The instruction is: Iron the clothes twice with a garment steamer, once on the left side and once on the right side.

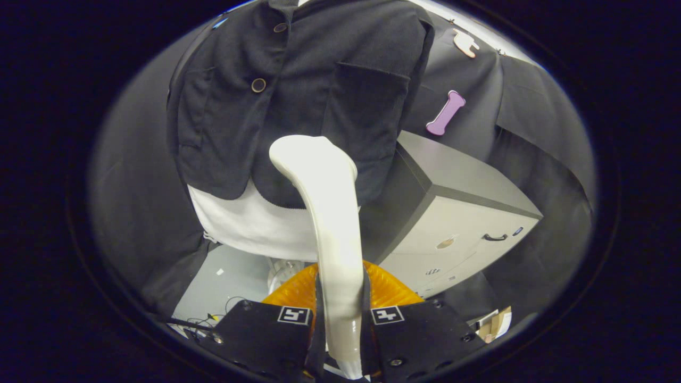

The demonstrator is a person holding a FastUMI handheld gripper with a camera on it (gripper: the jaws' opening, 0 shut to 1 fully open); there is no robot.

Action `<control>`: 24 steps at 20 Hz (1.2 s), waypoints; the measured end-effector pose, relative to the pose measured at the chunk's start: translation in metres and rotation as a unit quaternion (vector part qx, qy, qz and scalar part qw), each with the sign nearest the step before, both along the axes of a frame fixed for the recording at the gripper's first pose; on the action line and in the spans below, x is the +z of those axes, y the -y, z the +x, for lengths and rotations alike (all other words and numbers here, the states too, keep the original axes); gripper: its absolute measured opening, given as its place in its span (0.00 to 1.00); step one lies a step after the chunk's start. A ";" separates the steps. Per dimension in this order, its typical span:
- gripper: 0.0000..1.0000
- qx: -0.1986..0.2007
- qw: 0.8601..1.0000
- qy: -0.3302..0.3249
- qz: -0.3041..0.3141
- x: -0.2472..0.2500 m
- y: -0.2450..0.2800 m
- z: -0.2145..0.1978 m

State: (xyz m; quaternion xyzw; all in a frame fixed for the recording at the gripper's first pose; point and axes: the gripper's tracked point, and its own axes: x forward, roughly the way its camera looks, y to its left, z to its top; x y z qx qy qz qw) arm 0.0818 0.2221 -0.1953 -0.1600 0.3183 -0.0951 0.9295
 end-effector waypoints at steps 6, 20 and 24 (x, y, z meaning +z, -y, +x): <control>0.28 0.031 0.999 0.032 0.009 0.031 -0.031 -0.010; 0.29 0.092 0.980 0.172 0.049 0.180 -0.156 0.030; 0.29 0.101 0.972 0.206 0.045 0.216 -0.180 0.049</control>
